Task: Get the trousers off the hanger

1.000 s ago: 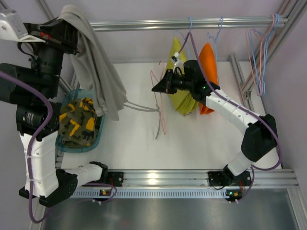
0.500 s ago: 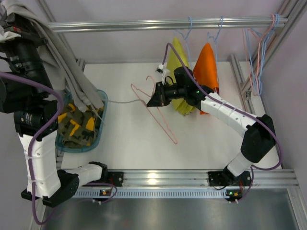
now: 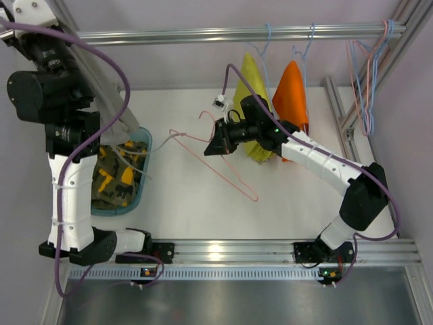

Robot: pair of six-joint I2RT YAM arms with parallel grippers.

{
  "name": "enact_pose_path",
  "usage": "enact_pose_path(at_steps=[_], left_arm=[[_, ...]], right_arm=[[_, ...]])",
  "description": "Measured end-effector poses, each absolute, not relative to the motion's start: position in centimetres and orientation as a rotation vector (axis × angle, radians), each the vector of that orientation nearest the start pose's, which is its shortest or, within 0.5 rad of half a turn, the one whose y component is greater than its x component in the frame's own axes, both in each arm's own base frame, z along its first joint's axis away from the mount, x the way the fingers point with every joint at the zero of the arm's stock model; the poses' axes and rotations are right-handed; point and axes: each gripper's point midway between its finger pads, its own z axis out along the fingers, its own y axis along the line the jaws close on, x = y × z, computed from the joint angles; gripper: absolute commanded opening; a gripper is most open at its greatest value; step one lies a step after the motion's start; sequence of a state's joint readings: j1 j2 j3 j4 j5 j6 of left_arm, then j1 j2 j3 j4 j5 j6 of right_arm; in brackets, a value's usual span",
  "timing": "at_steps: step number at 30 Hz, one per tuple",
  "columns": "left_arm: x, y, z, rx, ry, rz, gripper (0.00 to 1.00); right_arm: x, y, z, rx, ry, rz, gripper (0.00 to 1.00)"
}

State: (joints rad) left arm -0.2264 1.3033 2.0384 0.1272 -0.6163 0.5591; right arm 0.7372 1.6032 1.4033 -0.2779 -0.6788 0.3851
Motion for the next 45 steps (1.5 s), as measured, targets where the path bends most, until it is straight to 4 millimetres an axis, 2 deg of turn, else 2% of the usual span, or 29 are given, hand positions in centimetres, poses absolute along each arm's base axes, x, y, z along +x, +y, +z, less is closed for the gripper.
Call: enact_pose_path(at_steps=[4, 7, 9, 12, 16, 19, 21, 26, 27, 32, 36, 40, 45], left_arm=[[29.7, 8.3, 69.6, -0.292, 0.922, 0.642, 0.0], [30.9, 12.0, 68.8, -0.321, 0.948, 0.738, 0.0], [31.2, 15.0, 68.0, -0.355, 0.969, 0.806, 0.0], [30.7, 18.4, 67.1, -0.393, 0.986, 0.867, 0.0], [29.8, 20.4, 66.9, -0.407, 0.984, 0.889, 0.0], [29.8, 20.9, 65.4, -0.389, 1.013, 0.896, 0.0], [30.0, 21.1, 63.3, -0.372, 1.062, 0.898, 0.0], [31.0, 21.2, 56.1, -0.325, 1.229, 0.882, 0.0], [31.3, 21.0, 54.2, -0.313, 1.274, 0.866, 0.0], [31.4, 19.5, 48.8, -0.271, 1.396, 0.771, 0.0], [31.2, 17.6, 45.7, -0.228, 1.454, 0.667, 0.0], [32.3, 16.7, 42.9, -0.206, 1.51, 0.586, 0.0], [33.2, 16.4, 36.3, -0.192, 1.662, 0.536, 0.0]], right_arm=[[24.6, 38.5, 25.7, -0.851, 2.07, 1.325, 0.0], [24.8, 38.0, 25.0, -0.86, 2.094, 1.273, 0.0], [24.9, 37.7, 24.5, -0.87, 2.109, 1.242, 0.0], [24.9, 37.4, 24.2, -0.884, 2.117, 1.217, 0.0], [24.9, 37.3, 24.1, -0.9, 2.111, 1.206, 0.0], [24.8, 37.2, 24.2, -0.904, 2.106, 1.204, 0.0], [24.7, 37.2, 24.3, -0.907, 2.102, 1.203, 0.0], [24.4, 36.9, 25.2, -0.913, 2.079, 1.205, 0.0], [24.4, 36.9, 25.4, -0.914, 2.073, 1.205, 0.0], [24.3, 36.8, 25.9, -0.923, 2.052, 1.201, 0.0], [24.4, 36.8, 26.2, -0.923, 2.049, 1.2, 0.0], [24.5, 36.8, 26.7, -0.926, 2.031, 1.199, 0.0], [24.6, 36.8, 26.8, -0.927, 2.028, 1.195, 0.0]])
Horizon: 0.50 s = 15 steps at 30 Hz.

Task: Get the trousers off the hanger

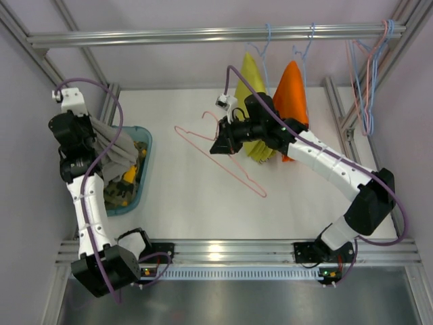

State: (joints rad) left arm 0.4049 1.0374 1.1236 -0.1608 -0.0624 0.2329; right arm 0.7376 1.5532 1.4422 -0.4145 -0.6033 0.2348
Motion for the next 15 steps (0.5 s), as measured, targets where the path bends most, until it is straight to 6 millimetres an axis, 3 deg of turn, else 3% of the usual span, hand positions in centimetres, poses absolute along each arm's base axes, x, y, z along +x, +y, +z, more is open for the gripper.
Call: enact_pose_path(at_steps=[4, 8, 15], left_arm=[[31.7, 15.2, 29.6, -0.174, 1.83, 0.476, 0.0], [29.1, 13.0, 24.2, -0.143, 1.978, 0.392, 0.0], [25.4, 11.5, 14.7, -0.117, 2.254, 0.331, 0.0]], right_arm=[[24.6, 36.8, 26.8, -0.937, 2.021, 1.189, 0.0], [24.3, 36.4, 27.4, -0.95, 2.002, 1.181, 0.0], [23.2, 35.2, 30.7, -0.979, 1.916, 1.153, 0.0]])
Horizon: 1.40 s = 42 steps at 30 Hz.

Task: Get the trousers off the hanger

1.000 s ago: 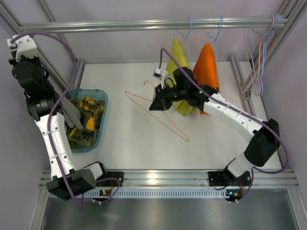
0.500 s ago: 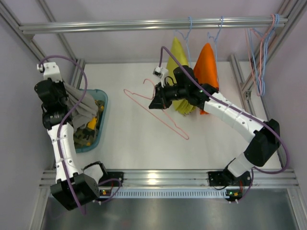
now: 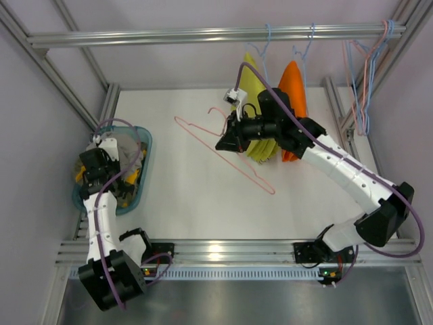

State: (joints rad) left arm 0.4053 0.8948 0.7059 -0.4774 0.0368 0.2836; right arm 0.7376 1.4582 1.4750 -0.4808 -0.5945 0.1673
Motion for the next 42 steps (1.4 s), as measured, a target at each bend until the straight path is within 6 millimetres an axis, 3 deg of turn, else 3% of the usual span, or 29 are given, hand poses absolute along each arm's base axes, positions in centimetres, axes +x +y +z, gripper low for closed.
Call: enact_pose_path(at_steps=[2, 4, 5, 8, 10, 11, 13, 19, 22, 26, 30, 34, 37, 42], left_arm=[[24.6, 11.3, 12.8, -0.096, 2.321, 0.324, 0.06], [24.5, 11.3, 12.4, -0.08, 2.342, 0.324, 0.14], [24.6, 11.3, 12.3, -0.072, 2.347, 0.323, 0.26], [24.5, 10.8, 12.8, -0.042, 2.364, 0.293, 0.48], [24.5, 10.2, 13.8, -0.023, 2.364, 0.258, 0.57], [24.5, 9.8, 14.6, -0.005, 2.364, 0.23, 0.8], [24.7, 9.0, 16.7, 0.039, 2.334, 0.191, 0.98], [24.7, 6.0, 24.1, 0.139, 2.19, 0.071, 0.98], [24.5, 4.2, 26.5, 0.194, 2.137, -0.017, 0.98], [24.6, 2.2, 28.4, 0.243, 2.099, -0.134, 0.98], [25.7, 1.0, 30.1, 0.273, 2.067, -0.245, 0.97], [26.9, 0.2, 30.3, 0.3, 2.07, -0.345, 0.97], [27.2, -1.2, 30.9, 0.337, 2.047, -0.447, 0.96], [26.7, -5.3, 35.5, 0.536, 1.871, -0.64, 0.93]], right_arm=[[22.9, 34.7, 31.8, -0.985, 1.879, 1.14, 0.0], [22.6, 34.2, 32.4, -0.991, 1.858, 1.125, 0.0], [22.4, 33.9, 32.8, -0.993, 1.846, 1.116, 0.0], [22.0, 33.2, 33.8, -0.996, 1.815, 1.094, 0.0], [21.8, 32.7, 34.4, -0.995, 1.796, 1.075, 0.0], [21.7, 32.4, 34.7, -0.996, 1.787, 1.066, 0.0], [21.2, 31.7, 35.3, -0.997, 1.77, 1.047, 0.0], [19.1, 28.9, 37.0, -0.99, 1.713, 0.997, 0.0], [17.7, 27.3, 37.0, -0.988, 1.712, 0.977, 0.0], [16.7, 25.1, 36.7, -0.967, 1.731, 0.939, 0.0], [17.8, 22.2, 37.0, -0.862, 1.762, 0.863, 0.0], [19.2, 18.1, 38.0, -0.68, 1.78, 0.774, 0.0], [18.9, 15.7, 38.9, -0.584, 1.764, 0.728, 0.0], [17.0, 14.9, 39.8, -0.574, 1.72, 0.753, 0.0]])
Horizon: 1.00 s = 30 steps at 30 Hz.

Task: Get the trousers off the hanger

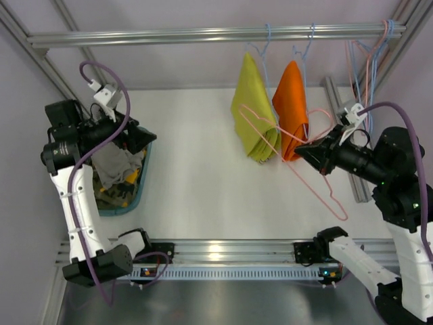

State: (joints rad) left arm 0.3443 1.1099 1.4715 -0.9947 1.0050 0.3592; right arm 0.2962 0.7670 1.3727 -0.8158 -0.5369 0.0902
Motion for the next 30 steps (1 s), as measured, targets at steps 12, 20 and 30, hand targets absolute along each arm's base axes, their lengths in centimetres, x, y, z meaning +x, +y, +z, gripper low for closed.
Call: enact_pose_path(at_steps=[12, 20, 30], left_arm=[[21.2, -23.4, 41.3, 1.341, 1.425, -0.891, 0.9], [18.8, -31.0, 37.2, 1.621, 1.373, -0.847, 0.79], [18.5, -31.9, 34.7, 1.697, 1.392, -0.769, 0.0]], right_arm=[[17.7, 19.3, 36.2, -0.711, 1.857, 1.045, 0.0], [16.5, 24.4, 35.3, -0.935, 1.868, 1.171, 0.0], [15.4, 26.3, 36.4, -1.046, 1.802, 1.194, 0.11]])
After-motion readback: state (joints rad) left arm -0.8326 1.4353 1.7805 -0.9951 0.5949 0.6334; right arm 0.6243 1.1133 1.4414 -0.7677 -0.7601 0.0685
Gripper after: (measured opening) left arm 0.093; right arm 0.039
